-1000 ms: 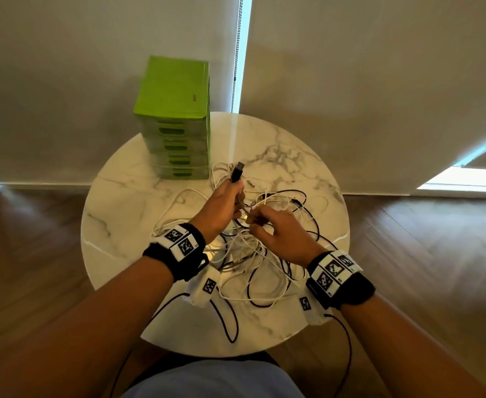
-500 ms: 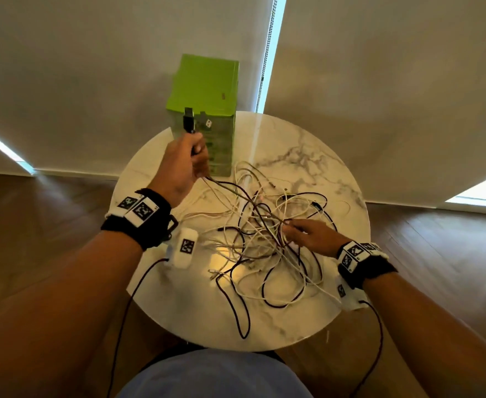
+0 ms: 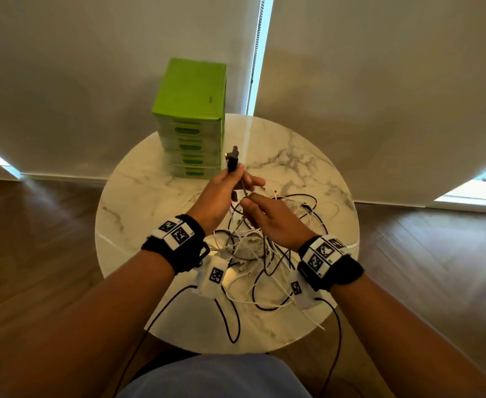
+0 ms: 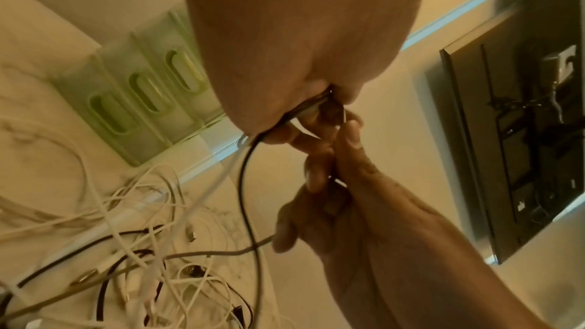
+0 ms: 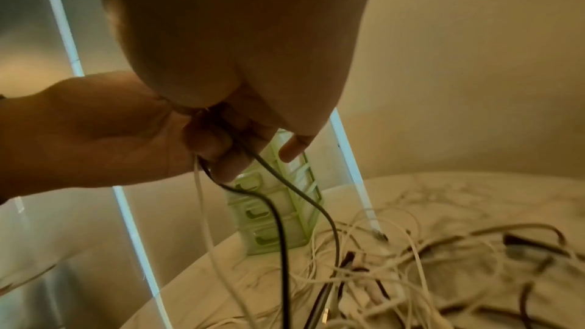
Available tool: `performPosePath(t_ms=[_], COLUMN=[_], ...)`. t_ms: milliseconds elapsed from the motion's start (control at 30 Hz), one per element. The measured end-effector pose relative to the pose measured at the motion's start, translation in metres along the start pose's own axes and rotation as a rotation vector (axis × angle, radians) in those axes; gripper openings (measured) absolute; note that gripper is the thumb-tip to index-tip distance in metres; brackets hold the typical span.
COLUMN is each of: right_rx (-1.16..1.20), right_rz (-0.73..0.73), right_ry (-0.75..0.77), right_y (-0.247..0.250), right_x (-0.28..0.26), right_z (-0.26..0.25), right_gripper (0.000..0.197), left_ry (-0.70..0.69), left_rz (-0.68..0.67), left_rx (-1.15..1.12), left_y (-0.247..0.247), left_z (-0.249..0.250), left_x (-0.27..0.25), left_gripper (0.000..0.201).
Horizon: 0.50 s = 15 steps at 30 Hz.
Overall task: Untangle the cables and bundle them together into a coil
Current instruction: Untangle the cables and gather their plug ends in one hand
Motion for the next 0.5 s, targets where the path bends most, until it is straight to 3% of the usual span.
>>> performPosePath(t_ms=[167, 300, 400, 500], right_rx=[-0.025, -0.033, -0.117, -0.201], right_rz=[-0.15, -0.207, -0.152, 0.017], right_ry=[-0.081, -0.114, -0.125, -0.187], right_y=[-0.014, -0.024, -0.02, -0.004], right_x=[-0.009, -0.025, -0.018, 0.005], right_z=[0.037, 0.078, 0.084, 0.067], right_gripper=[0.044, 0.052, 0.045, 0.042], left_ry=[-0.08, -0.159, -0.174, -0.138], left_rz=[0.051, 0.147, 0.178, 0.147], left_rx=[-0.326, -0.348, -0.247, 0.114], left_y=[0.007, 0.036, 0.048, 0.044], left_z=[0.023, 0.05, 0.055, 0.045], left_x=[0.0, 0.001, -0.001, -0.007], left_gripper=[0.038, 0.038, 0.038, 0.036])
Point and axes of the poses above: each hand's wrist, its own x-axis towards the middle knuckle, its own y-axis out of the back of the hand, z = x × y, the point moved 2 cm from there along x, towards the middle knuckle, and after that the axes turned 8 degrees about -x, right-handed, at the moved point
